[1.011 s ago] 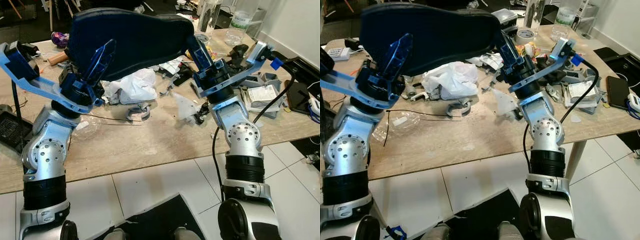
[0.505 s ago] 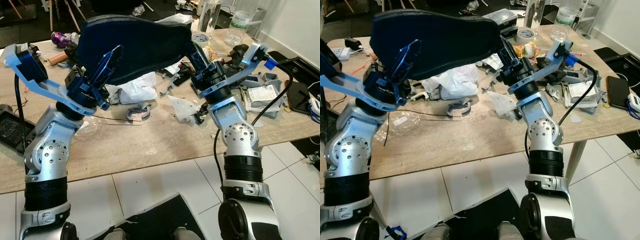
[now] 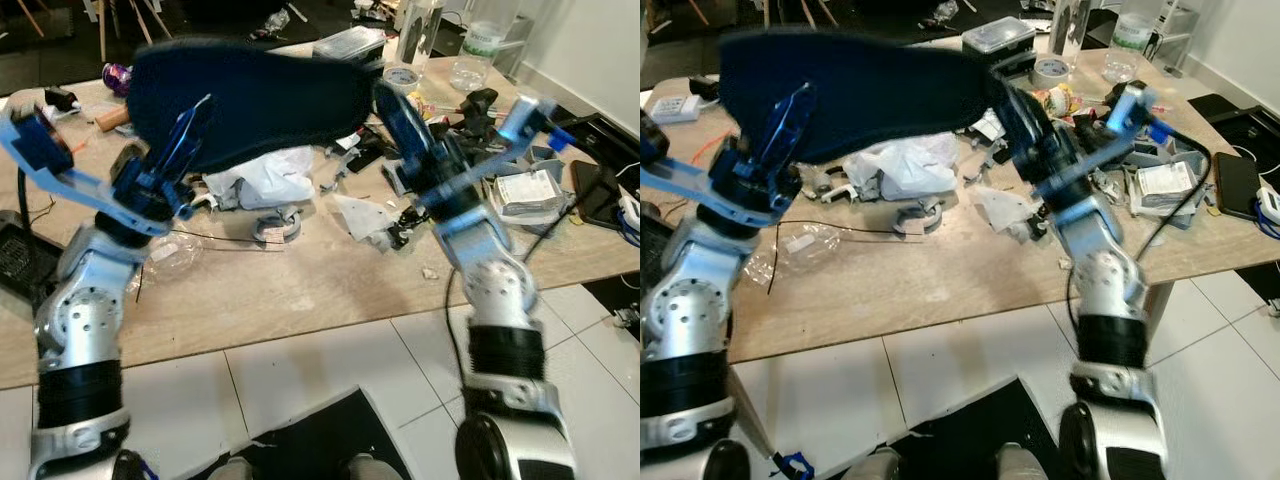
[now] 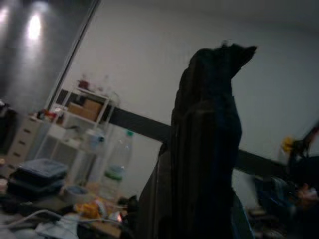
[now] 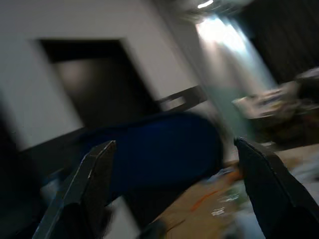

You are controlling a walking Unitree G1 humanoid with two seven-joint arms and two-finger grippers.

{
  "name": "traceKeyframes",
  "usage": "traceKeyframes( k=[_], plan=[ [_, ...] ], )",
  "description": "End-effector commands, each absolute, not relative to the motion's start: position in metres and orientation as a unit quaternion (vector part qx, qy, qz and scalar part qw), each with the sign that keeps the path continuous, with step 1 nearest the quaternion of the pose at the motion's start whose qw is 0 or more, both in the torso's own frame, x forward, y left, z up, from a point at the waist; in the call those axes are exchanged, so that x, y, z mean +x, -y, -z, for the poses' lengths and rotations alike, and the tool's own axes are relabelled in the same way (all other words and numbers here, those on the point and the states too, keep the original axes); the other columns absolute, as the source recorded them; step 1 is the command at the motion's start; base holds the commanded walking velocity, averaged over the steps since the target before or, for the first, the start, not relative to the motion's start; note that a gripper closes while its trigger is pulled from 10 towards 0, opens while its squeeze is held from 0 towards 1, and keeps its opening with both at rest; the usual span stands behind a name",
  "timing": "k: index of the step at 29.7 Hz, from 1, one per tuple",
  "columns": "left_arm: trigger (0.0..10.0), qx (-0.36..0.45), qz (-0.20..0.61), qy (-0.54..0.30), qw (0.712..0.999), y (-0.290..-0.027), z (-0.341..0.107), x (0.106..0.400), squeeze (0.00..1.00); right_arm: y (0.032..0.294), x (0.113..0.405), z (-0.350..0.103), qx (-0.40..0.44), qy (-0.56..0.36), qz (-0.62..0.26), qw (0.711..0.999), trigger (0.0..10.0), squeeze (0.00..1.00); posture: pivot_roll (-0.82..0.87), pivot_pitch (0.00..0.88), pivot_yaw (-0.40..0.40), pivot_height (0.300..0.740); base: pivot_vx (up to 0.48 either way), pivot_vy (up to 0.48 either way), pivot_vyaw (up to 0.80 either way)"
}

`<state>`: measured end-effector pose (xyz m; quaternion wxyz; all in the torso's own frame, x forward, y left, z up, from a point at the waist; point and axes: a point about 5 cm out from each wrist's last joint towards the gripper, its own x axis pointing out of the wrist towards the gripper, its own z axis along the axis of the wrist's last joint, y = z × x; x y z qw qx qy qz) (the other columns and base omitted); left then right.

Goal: Picking trash to rubbish bin

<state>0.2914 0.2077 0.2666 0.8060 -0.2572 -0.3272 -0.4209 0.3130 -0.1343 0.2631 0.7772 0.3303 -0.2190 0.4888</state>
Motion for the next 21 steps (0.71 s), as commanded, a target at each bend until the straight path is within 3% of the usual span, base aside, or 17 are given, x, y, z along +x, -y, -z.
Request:
traceKeyframes(
  k=[1, 2, 4, 6, 7, 10, 14, 15, 16, 21],
  plan=[
    [0.0, -0.267, 0.418, 0.332, 0.802, -0.217, -0.265, 0.288, 0.00, 0.124, 0.288, -0.265, 0.301, 0.211, -0.580, 0.727, 10.0, 0.00, -0.02, 0.140, 0.008, 0.740, 0.000, 0.000, 0.00],
    [0.0, -0.269, 0.413, 0.325, 0.807, -0.219, -0.261, 0.289, 0.00, 0.120, 0.274, -0.257, 0.281, 0.188, -0.625, 0.703, 10.0, 0.00, -0.02, 0.140, 0.008, 0.740, 0.000, 0.000, 0.00],
    [0.0, -0.268, 0.410, 0.319, 0.811, -0.219, -0.258, 0.290, 0.00, 0.118, 0.269, -0.250, 0.274, 0.172, -0.639, 0.697, 10.0, 0.00, -0.02, 0.140, 0.008, 0.740, 0.000, 0.000, 0.00],
    [0.0, -0.270, 0.405, 0.318, 0.814, -0.220, -0.256, 0.291, 0.00, 0.118, 0.270, -0.246, 0.271, 0.161, -0.636, 0.705, 10.0, 0.00, -0.02, 0.140, 0.008, 0.740, 0.000, 0.000, 0.00],
    [0.0, -0.274, 0.390, 0.315, 0.821, -0.223, -0.254, 0.293, 0.00, 0.117, 0.274, -0.238, 0.251, 0.140, -0.623, 0.727, 10.0, 0.00, -0.02, 0.140, 0.008, 0.740, 0.000, 0.000, 0.00],
    [0.0, -0.283, 0.369, 0.314, 0.828, -0.231, -0.252, 0.296, 0.00, 0.116, 0.271, -0.228, 0.210, 0.104, -0.623, 0.746, 10.0, 0.00, -0.02, 0.140, 0.008, 0.740, 0.000, 0.000, 0.00],
    [0.0, -0.291, 0.353, 0.310, 0.834, -0.239, -0.251, 0.296, 0.00, 0.117, 0.268, -0.221, 0.193, 0.077, -0.630, 0.749, 10.0, 0.00, -0.02, 0.140, 0.008, 0.740, 0.000, 0.000, 0.00],
    [3.4, -0.292, 0.349, 0.305, 0.837, -0.242, -0.249, 0.296, 0.00, 0.119, 0.265, -0.218, 0.187, 0.067, -0.634, 0.748, 10.0, 0.00, -0.03, 0.137, 0.007, 0.740, 0.000, 0.000, 0.00],
    [10.0, -0.290, 0.357, 0.299, 0.836, -0.244, -0.248, 0.293, 0.00, 0.121, 0.262, -0.216, 0.186, 0.059, -0.639, 0.744, 10.0, 0.00, -0.03, 0.137, 0.007, 0.740, 0.000, 0.000, 0.00],
    [10.0, -0.282, 0.415, 0.262, 0.825, -0.235, -0.242, 0.277, 0.00, 0.124, 0.258, -0.206, 0.172, 0.033, -0.645, 0.744, 10.0, 0.00, -0.02, 0.132, 0.007, 0.740, 0.000, 0.000, 0.00]
  ],
)
